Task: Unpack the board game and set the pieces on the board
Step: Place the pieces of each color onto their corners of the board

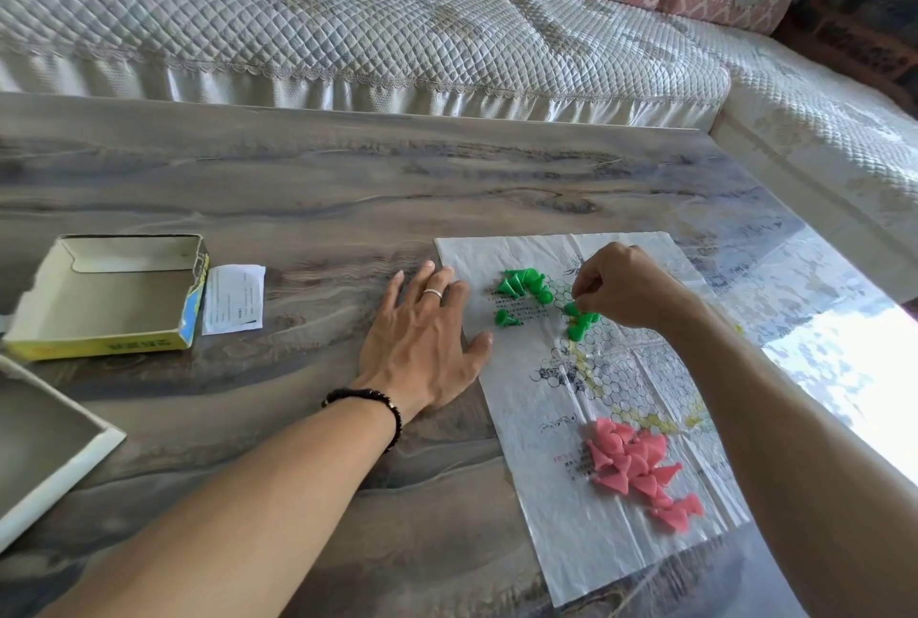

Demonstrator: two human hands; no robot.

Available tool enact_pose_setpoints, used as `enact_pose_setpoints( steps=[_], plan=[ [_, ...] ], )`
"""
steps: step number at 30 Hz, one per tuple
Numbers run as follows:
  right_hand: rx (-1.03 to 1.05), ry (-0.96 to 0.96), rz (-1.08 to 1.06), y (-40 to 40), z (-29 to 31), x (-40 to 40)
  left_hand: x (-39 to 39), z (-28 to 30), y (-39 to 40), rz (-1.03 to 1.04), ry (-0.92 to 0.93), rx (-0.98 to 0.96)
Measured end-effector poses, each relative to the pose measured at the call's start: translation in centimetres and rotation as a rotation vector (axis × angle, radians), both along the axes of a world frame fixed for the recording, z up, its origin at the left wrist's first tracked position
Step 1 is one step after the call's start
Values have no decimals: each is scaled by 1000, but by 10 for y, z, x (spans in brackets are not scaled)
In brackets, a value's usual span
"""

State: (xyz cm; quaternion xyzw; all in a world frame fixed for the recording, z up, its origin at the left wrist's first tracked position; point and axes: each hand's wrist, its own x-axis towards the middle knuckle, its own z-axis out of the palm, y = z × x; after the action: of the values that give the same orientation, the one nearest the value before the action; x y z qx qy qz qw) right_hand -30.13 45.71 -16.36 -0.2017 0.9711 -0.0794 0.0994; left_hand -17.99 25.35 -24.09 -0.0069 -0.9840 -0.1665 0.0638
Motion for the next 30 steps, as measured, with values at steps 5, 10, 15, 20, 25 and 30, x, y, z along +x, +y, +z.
enact_pose_setpoints(
  steps=[5, 10, 15, 20, 25, 30],
  plan=[
    [-130, 132, 68, -5, 6, 7, 0, 0, 0, -5, -5, 4],
    [-199, 28, 213, -31, 2, 32, 2, 1, 0, -10, -7, 9],
    [-227, -23, 203, -43, -17, 40, -2, -1, 0, -4, -3, -18],
    [-289, 38, 207, -46, -18, 41, -1, -2, -1, -4, -11, -13],
    [-331, 93, 95, -29, 8, 25, -1, 0, 0, -3, -16, 14],
    [-149, 98, 88, -4, 13, 17, 0, 0, 0, -4, -15, -1]
  ],
)
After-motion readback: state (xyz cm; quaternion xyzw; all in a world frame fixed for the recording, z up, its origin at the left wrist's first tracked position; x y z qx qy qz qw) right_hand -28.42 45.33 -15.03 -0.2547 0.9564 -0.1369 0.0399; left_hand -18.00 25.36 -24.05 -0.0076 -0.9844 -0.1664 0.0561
